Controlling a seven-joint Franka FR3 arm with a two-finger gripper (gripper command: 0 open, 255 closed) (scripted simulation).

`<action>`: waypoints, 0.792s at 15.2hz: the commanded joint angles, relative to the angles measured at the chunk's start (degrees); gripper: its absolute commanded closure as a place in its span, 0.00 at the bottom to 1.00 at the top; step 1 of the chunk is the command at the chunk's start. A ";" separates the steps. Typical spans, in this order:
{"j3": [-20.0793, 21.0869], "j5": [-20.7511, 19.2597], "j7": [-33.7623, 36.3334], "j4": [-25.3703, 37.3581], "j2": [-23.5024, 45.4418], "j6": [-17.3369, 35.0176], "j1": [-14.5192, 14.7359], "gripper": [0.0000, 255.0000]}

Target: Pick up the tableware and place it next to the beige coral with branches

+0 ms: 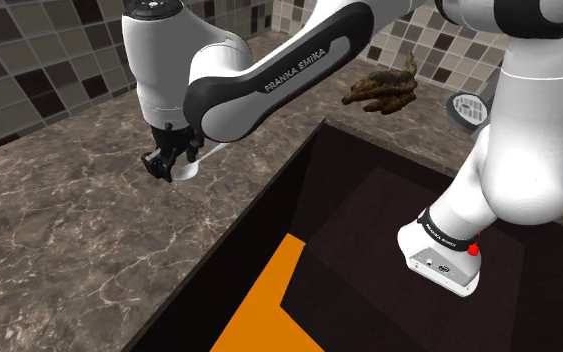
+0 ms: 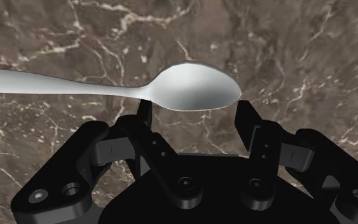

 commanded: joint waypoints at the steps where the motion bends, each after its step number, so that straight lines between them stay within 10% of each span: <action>1: 0.30 0.57 -0.46 0.18 -0.91 -1.01 -0.23 1.00; 12: 1.52 3.28 -2.78 3.76 -4.51 -7.74 -0.88 1.00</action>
